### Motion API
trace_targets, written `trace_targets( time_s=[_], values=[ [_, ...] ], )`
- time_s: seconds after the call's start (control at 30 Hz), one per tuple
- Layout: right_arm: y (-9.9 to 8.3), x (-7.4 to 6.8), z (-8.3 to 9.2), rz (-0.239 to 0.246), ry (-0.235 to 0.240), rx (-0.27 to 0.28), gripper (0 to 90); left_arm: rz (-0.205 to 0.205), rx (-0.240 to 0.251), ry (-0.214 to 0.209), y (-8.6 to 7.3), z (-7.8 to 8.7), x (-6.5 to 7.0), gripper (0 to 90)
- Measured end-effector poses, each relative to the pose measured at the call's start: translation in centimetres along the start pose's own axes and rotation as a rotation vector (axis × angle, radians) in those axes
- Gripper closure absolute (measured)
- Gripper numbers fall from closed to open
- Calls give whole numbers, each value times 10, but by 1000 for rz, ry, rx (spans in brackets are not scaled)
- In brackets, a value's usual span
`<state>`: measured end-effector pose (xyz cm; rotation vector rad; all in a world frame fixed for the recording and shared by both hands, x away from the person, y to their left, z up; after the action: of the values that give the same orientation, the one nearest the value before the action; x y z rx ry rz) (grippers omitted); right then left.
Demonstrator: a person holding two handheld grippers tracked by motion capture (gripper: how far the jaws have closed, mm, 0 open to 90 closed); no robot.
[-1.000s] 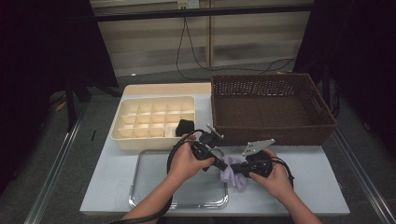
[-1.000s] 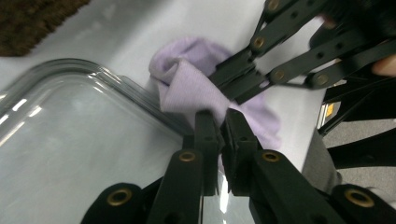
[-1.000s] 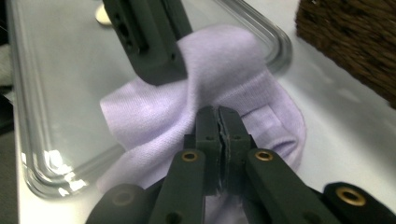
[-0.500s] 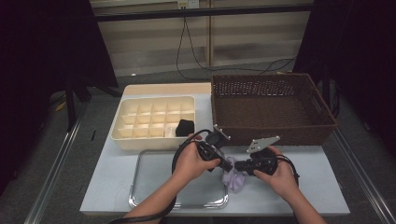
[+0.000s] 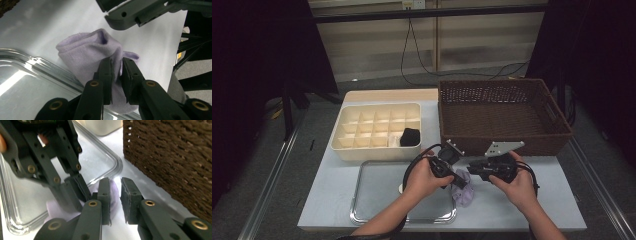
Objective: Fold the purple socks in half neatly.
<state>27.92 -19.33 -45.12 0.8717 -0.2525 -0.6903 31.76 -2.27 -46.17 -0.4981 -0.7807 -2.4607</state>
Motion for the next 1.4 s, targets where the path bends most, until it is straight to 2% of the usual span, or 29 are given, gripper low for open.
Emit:
trace_targets(
  time_s=[0.1, 0.23, 0.3, 0.4, 0.43, 0.53, 0.57, 0.7, 0.87, 0.9, 0.97, 1.1, 1.13, 1.33, 1.4],
  values=[
    [3, -4, -4, 8, 18, 7, 784, -5, 9, 9, -1, -1, 2, 768],
    [4, -8, -10, 19, 27, -5, 780, -9, 9, 0, -1, -1, 2, 741],
    [2, -9, -14, 36, 14, -37, 801, 0, 17, -6, -2, 0, 2, 715],
    [-4, -6, -19, 34, 20, -68, 834, 2, 21, -14, -2, 2, 2, 659],
    [-6, -5, -19, 28, 18, -75, 840, 15, 40, -14, -2, 5, 3, 626],
    [-9, -2, -17, 18, 20, -77, 849, 23, 54, -7, -3, 12, 1, 570],
    [-13, 1, -15, 12, 25, -80, 857, 40, 71, -1, -3, 19, -2, 540],
    [-17, 3, -14, 3, 22, -88, 862, 73, 84, 27, -5, 24, -10, 521],
    [-17, 3, -13, 1, 19, -94, 862, 91, 71, 13, -7, 13, -12, 469],
    [-17, 3, -13, 0, 23, -92, 862, 89, 58, 1, -7, 8, -13, 463],
    [-17, 3, -13, -1, 21, -97, 862, 104, 72, 2, -5, 2, -12, 452],
    [-20, 3, -11, -6, 16, -107, 865, 84, 52, -8, -4, -7, -10, 430],
    [-21, 3, -12, -10, 21, -107, 865, 90, 54, -7, -3, -9, -9, 421],
    [-24, 5, -9, -24, 22, -102, 866, 94, 48, -13, -3, -16, -7, 434],
    [-25, 5, -9, -30, 27, -97, 863, 92, 38, -16, -3, -19, -6, 467]
  ],
)
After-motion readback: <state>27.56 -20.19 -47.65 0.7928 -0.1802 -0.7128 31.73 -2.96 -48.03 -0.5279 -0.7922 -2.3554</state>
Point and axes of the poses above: each handheld gripper's, and its own axes: z roughly backward along the jaws, y roughly out of its top, x roughly to its right, the point moved 2 cm from there along -z, roughly forward along the jaws, and after that the axes turned 3 degrees about z, right-handed, at the moved point
